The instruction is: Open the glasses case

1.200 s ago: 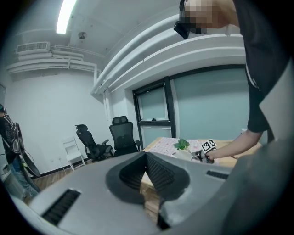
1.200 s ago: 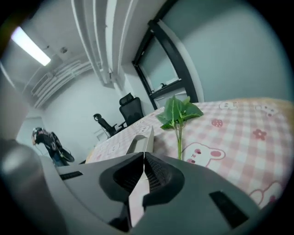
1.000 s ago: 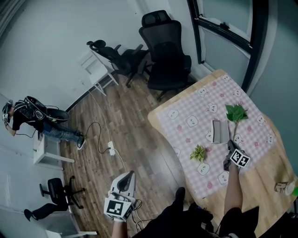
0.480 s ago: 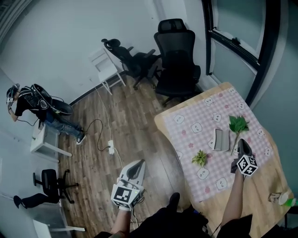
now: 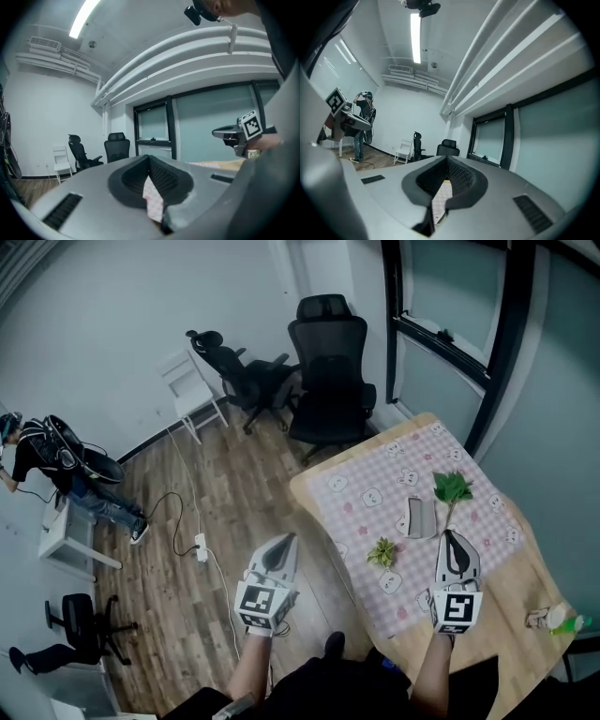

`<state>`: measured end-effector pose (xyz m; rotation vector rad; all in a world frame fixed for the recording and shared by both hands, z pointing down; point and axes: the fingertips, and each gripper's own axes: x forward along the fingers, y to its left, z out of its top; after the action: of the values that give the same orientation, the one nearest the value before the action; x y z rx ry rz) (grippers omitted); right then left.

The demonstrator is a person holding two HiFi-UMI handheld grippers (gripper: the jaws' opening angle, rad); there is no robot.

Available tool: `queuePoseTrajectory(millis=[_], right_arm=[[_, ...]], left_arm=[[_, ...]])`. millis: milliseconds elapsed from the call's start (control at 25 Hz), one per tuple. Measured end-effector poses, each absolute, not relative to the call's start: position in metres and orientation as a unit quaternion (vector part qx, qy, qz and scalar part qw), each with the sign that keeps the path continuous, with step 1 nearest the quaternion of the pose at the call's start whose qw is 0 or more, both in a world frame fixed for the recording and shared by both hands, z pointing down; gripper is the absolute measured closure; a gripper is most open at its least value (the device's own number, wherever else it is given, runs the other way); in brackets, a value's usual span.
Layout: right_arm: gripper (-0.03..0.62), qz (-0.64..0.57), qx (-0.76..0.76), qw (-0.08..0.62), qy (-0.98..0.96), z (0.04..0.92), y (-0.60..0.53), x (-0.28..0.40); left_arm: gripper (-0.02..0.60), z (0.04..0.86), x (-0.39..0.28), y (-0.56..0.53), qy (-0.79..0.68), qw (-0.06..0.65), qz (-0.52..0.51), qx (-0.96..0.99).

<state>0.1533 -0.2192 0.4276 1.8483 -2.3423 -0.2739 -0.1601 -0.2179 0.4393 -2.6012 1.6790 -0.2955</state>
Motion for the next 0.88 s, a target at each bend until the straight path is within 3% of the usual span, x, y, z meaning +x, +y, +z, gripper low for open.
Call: queuePoseTrajectory(millis=[400,880], right_arm=[[0.577,-0.067,0.627,0.031,-0.775,0.415,-0.158,0.141],[0.579,-0.073,0.636,0.03,-0.768,0.399,-0.139,0.151]], left_arm=[[0.583,0.429,-0.137,-0.206,0.517,0.023,-0.082,-0.852],[0.583,0.421,-0.128,-0.192,0.513,0.037,-0.1,-0.852]])
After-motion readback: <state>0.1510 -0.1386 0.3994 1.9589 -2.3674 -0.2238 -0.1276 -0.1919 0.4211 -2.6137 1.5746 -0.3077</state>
